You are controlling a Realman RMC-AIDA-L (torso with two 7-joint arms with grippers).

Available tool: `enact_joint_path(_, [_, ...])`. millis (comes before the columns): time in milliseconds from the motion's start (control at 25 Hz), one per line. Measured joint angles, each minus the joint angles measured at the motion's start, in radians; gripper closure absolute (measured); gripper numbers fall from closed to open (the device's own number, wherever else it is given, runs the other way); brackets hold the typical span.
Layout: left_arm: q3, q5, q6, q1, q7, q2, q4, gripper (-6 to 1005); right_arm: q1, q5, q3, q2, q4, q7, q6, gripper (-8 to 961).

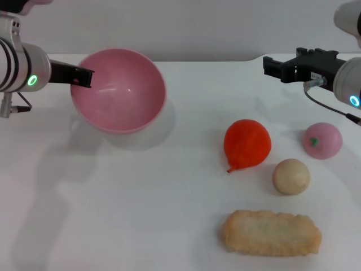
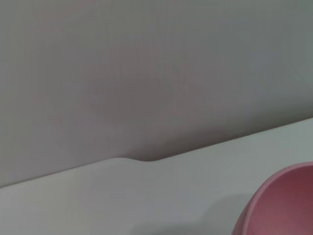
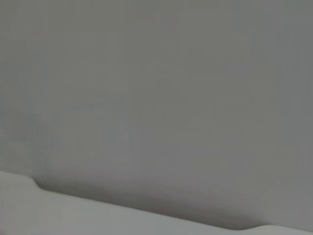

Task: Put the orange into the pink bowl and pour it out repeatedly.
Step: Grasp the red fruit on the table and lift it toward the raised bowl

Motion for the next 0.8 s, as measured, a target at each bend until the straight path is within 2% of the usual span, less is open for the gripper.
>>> enact_joint_path(200, [-0.014, 0.000, -0.004, 0.003, 0.003, 0.001, 0.001, 950, 0.014, -0.001, 0.008, 0.001, -0.055, -0.022, 0.115, 271])
enact_joint_path(440, [-0.016, 0.000, -0.005, -0.001, 0.004, 0.001, -0.006, 950, 0.070, -0.001, 0.038, 0.002, -0.085, -0.045, 0.314, 274])
enact_joint_path(800, [-0.015, 0.000, -0.005, 0.006, 0.005, -0.001, -0.007, 950, 0.086, 0.001, 0.046, 0.007, -0.080, -0.040, 0.349, 277])
